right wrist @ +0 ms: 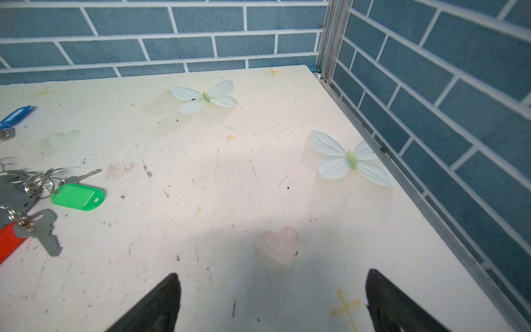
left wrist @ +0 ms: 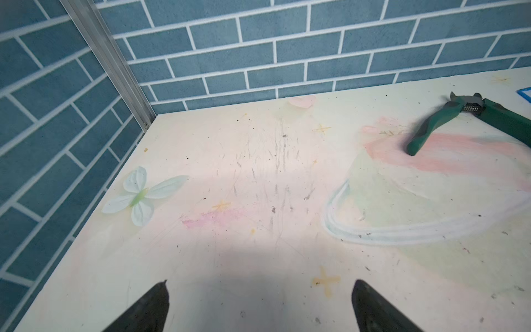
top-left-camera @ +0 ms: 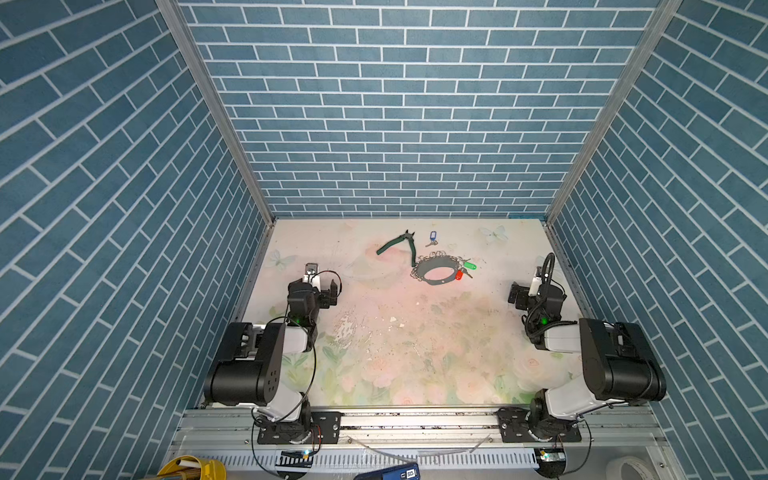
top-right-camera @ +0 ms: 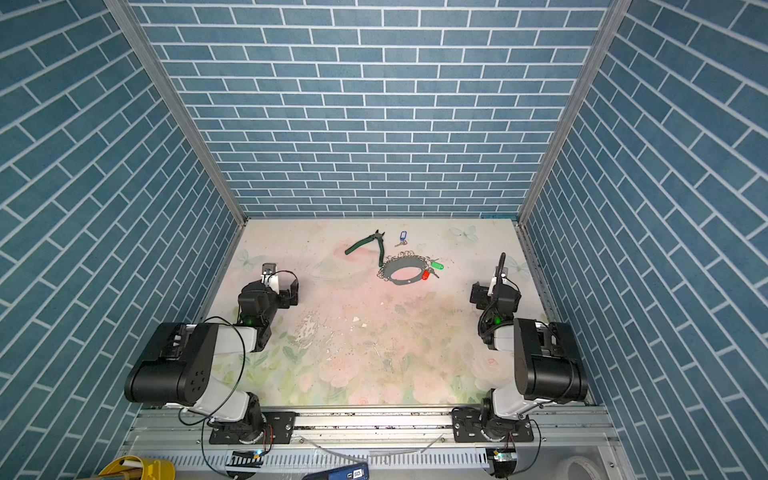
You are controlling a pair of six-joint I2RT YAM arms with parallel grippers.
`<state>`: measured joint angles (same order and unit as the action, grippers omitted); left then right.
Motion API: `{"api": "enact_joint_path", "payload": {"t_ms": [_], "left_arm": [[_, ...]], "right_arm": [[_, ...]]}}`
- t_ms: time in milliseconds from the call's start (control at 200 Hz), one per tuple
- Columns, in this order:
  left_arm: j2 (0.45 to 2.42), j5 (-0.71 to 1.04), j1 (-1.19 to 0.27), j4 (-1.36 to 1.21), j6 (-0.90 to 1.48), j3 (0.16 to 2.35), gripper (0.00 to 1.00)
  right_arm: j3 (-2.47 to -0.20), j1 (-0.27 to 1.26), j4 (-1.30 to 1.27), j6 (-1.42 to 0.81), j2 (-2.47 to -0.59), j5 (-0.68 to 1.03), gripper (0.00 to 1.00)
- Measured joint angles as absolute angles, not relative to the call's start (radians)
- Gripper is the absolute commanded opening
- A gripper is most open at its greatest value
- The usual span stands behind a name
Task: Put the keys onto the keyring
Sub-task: 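Raise both arms from rest and move the right gripper toward the metal keyring plate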
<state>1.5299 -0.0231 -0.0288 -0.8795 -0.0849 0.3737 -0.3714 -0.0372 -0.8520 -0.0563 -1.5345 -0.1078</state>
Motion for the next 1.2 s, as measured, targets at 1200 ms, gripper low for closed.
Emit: {"api": "enact_joint_path", "payload": {"t_ms": [1200], "left_arm": [[1.332,0.026,-0.059,-0.893,-0.13,0.291,1.0]], "right_arm": [[-0.331,-0.007,-0.895,-0.028,-1.476,-0.036,0.99]]}}
